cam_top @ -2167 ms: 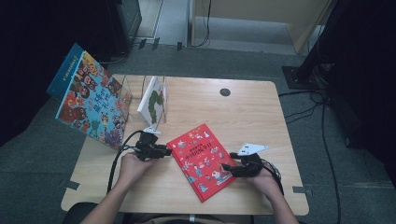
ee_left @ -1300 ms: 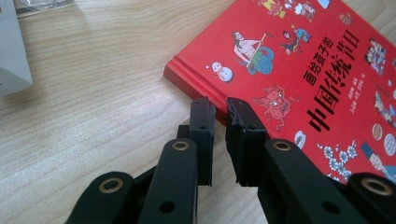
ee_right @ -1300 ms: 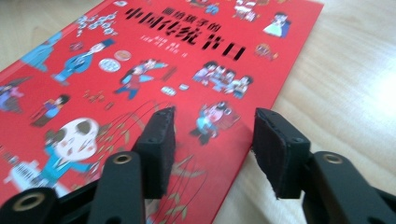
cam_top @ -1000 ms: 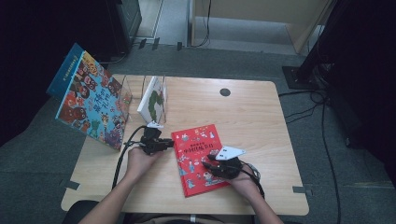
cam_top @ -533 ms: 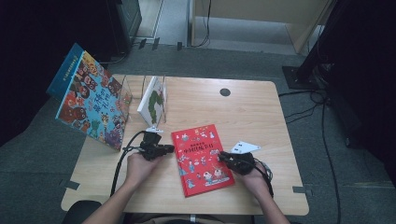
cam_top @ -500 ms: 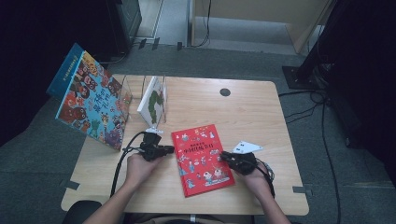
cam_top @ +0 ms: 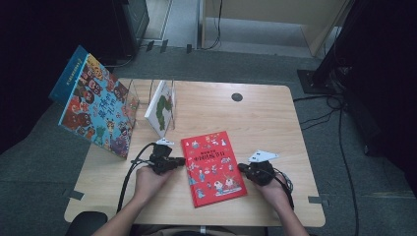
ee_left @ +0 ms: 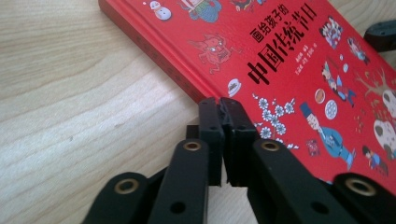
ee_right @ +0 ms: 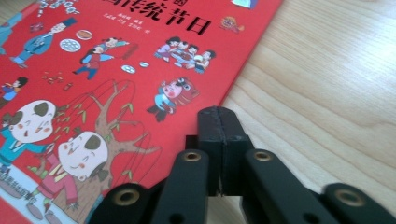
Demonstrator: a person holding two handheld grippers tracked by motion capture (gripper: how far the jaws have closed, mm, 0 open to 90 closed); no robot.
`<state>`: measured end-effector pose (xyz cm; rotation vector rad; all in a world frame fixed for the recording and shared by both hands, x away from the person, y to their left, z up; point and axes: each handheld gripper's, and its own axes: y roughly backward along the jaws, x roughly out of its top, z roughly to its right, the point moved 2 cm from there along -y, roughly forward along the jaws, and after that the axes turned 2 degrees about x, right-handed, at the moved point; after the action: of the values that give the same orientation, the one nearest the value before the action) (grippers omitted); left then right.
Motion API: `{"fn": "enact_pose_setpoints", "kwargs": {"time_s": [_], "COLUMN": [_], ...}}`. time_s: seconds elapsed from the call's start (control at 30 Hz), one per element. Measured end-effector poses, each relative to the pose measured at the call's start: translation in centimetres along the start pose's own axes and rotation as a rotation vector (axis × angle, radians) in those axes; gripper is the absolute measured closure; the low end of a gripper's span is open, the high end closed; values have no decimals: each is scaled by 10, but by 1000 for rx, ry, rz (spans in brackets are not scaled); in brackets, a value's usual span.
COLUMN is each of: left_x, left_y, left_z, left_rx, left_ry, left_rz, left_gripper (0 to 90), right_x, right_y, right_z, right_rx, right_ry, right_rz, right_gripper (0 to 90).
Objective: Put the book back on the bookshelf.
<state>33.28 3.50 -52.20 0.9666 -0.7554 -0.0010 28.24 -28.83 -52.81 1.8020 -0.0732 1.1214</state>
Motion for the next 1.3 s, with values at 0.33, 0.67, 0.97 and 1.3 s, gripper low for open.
{"fn": "enact_pose_setpoints", "kwargs": {"time_s": [0.33,0.67,0.97,1.3], "left_x": [13,14,-1,-10], "left_y": [-5,7,18,16], "left_z": [-17,-23,-13,-15], "left_rx": [26,22,3,17], "left_ry": [40,26,1,-4], "left_rz": [27,28,-6,5], "left_gripper": [900,818,776,789], "right_x": [11,20,29,38], "right_y": [-13,-21,-16,-22], "right_z": [-6,0,-4,-16], "right_rx": [-5,7,-4,34], "right_ry": [-12,-14,-9,-16], "right_rz": [20,18,12,-49], "right_gripper": [900,804,708,637]}}
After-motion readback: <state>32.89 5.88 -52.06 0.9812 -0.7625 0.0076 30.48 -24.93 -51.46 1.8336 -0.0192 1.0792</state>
